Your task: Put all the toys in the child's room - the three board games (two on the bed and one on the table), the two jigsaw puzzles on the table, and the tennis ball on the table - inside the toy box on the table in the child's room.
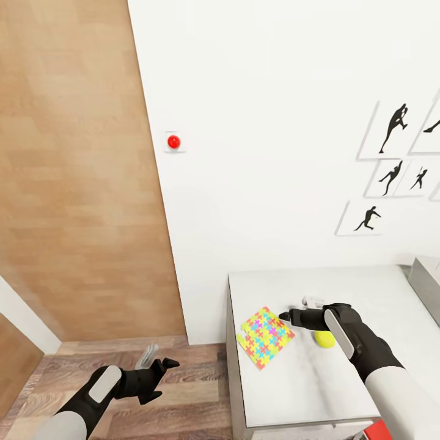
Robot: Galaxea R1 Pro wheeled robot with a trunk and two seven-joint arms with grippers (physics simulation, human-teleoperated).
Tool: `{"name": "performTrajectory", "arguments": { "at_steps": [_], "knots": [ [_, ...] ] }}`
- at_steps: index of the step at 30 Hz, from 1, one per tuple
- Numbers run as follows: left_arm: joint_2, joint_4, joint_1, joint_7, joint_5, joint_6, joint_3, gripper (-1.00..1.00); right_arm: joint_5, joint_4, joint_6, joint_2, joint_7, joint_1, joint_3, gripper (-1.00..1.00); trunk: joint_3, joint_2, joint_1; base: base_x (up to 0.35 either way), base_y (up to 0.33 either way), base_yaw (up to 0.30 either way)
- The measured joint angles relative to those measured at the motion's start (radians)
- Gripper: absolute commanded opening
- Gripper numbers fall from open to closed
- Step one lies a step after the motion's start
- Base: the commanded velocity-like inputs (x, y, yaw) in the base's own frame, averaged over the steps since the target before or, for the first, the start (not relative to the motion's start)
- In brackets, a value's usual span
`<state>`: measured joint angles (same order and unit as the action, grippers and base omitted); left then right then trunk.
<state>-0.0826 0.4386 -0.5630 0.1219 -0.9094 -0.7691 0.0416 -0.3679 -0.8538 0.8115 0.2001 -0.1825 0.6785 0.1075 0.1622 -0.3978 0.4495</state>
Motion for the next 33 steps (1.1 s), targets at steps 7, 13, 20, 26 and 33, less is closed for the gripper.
{"name": "performTrajectory", "arguments": {
  "at_steps": [7, 13, 20, 26, 33],
  "knots": [
    [0.000, 0.000, 0.000, 0.000, 0.000, 0.000, 0.000, 1.00, -0.001, 0.000, 0.000, 0.000, -0.001, 0.000, 0.000, 1.00, 0.011, 0.000, 0.000, 0.000, 0.000, 0.000],
    [0.000, 0.000, 0.000, 0.000, 0.000, 0.000, 0.000, 1.00, -0.001, 0.000, 0.000, 0.000, -0.002, 0.000, 0.000, 1.00, 0.021, 0.000, 0.000, 0.000, 0.000, 0.000],
    [0.000, 0.000, 0.000, 0.000, 0.000, 0.000, -0.001, 1.00, -0.003, 0.000, 0.000, -0.001, -0.005, 0.000, 0.000, 1.00, 0.033, 0.000, 0.000, 0.000, 0.000, 0.000],
    [0.000, 0.001, 0.000, 0.000, 0.000, 0.000, -0.001, 1.00, -0.004, 0.000, 0.000, -0.001, -0.018, 0.000, 0.000, 1.00, 0.042, 0.000, 0.000, 0.000, 0.000, 0.000],
    [0.000, 0.001, 0.000, 0.000, 0.000, 0.000, -0.001, 1.00, -0.003, 0.000, 0.000, -0.001, -0.058, 0.000, 0.000, 1.00, 0.054, 0.000, 0.000, 0.000, 0.000, 0.000]
  ]
}}
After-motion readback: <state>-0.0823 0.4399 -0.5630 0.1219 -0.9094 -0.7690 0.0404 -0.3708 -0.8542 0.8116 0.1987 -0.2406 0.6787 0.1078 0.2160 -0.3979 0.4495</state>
